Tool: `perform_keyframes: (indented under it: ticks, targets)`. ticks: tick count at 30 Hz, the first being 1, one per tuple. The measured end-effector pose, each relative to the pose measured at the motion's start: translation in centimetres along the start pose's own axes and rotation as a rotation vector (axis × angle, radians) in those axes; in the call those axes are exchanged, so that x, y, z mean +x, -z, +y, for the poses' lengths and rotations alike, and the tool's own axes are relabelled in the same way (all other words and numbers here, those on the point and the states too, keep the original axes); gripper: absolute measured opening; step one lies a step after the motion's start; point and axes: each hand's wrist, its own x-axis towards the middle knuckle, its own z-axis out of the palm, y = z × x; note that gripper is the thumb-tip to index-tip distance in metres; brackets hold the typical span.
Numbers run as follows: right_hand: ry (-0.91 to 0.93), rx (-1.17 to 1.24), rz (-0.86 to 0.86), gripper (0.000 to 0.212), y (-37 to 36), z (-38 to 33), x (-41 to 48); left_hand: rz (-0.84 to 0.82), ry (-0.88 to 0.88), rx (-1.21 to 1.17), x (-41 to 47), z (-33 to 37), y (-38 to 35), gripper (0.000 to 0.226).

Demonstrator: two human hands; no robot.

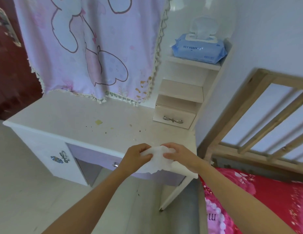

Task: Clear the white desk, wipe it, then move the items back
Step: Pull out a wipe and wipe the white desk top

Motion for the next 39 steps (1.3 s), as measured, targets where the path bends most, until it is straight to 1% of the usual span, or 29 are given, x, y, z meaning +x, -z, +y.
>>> perform_keyframes:
  ticks: [3,6,8,10,13,15,18,20,21,23,26,28,30,32,35,37,39]
  targets:
    - [-0.037,0.032,0.006,0.021,-0.2,2.2,0.5,-0.019,0.032,-0.002,0.3,-0.5,-1.0,0.010]
    - [-0.057,0.029,-0.028,0.004,0.4,3.8,1.1,-0.035,0.072,-0.015,1.0,-1.3,-2.2,0.013]
    - [-0.052,0.066,-0.006,0.005,1.7,4.3,2.0,-0.020,0.108,-0.012,1.8,-2.1,-3.1,0.016]
    - [-0.068,0.119,0.083,0.009,4.0,4.8,3.4,0.026,0.149,0.029,2.7,-3.2,-4.0,0.026]
    - [-0.145,0.059,0.343,0.012,8.6,6.1,5.8,0.115,0.236,0.126,3.9,-5.7,-4.7,0.038]
    - [-0.149,-0.035,0.506,0.014,11.5,7.4,7.7,0.154,0.310,0.201,4.4,-7.7,-4.7,0.038]
    - [-0.154,-0.293,0.638,0.018,14.0,10.0,10.8,0.199,0.374,0.367,4.8,-10.7,-4.2,0.037]
    - [-0.157,-0.343,0.677,0.025,14.1,11.4,12.8,0.228,0.407,0.494,5.3,-12.2,-3.8,0.037]
    - [-0.153,-0.376,0.654,0.028,13.7,12.0,13.7,0.232,0.424,0.552,5.6,-12.7,-3.5,0.038]
    - [-0.117,-0.475,0.541,0.032,12.2,13.1,14.9,0.227,0.443,0.649,6.2,-13.4,-3.1,0.040]
    - [-0.093,-0.777,0.302,0.046,10.7,15.3,15.6,0.234,0.474,0.719,6.8,-14.2,-2.6,0.041]
    - [-0.076,-0.920,0.201,0.050,11.0,16.6,16.0,0.232,0.496,0.732,7.2,-14.6,-2.4,0.042]
    - [-0.056,-0.974,0.163,0.047,12.4,17.4,16.7,0.230,0.506,0.733,7.6,-14.8,-2.3,0.042]
    - [-0.042,-1.018,0.174,0.045,14.1,18.0,17.3,0.246,0.521,0.712,8.0,-14.8,-2.4,0.042]
    - [-0.003,-1.013,0.172,0.042,15.9,18.8,17.6,0.287,0.534,0.664,8.3,-14.9,-2.7,0.042]
    - [0.045,-0.871,0.200,0.040,15.9,19.0,17.6,0.271,0.534,0.654,8.1,-15.1,-3.0,0.042]
    - [0.041,-0.728,0.247,0.038,15.2,18.9,17.0,0.268,0.529,0.652,8.1,-15.3,-3.2,0.042]
